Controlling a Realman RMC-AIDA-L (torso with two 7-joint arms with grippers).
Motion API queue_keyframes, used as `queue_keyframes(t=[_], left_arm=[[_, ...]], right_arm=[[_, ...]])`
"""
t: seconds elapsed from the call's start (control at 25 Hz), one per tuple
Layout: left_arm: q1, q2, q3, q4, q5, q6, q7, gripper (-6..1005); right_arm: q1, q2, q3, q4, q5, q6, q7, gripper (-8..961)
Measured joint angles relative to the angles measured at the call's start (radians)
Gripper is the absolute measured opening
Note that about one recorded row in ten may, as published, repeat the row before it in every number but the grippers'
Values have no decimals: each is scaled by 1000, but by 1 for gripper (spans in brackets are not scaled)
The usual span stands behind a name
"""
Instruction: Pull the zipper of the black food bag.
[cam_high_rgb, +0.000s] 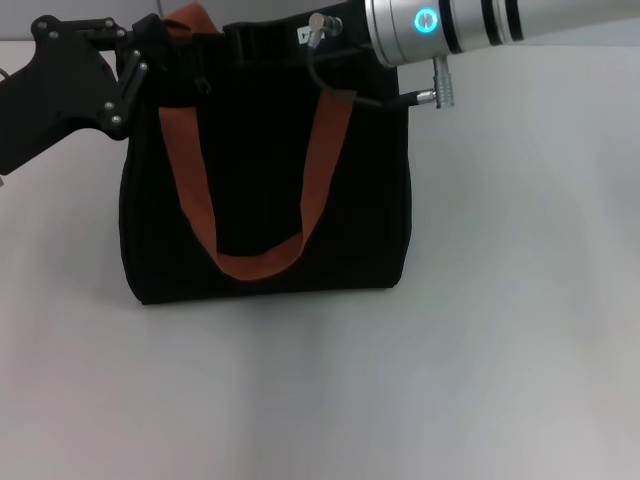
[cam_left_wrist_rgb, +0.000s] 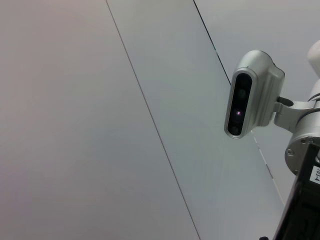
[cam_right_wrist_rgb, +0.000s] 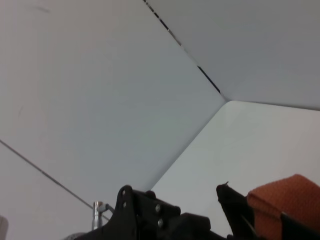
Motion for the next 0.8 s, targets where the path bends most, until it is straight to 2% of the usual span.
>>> queue_keyframes(t=[0.12, 0.44, 0.8], left_arm=[[3, -1, 0, 0, 0, 4, 1, 36], [17, -1, 0, 0, -7, 4, 2, 37], [25, -2, -1, 0, -9, -1, 3, 38]], right_arm=[[1, 0, -7, -7, -11, -1, -1, 163], [-15, 1, -10, -23, -13, 19, -28, 15], [-23, 3, -15, -33, -14, 25, -38, 1]])
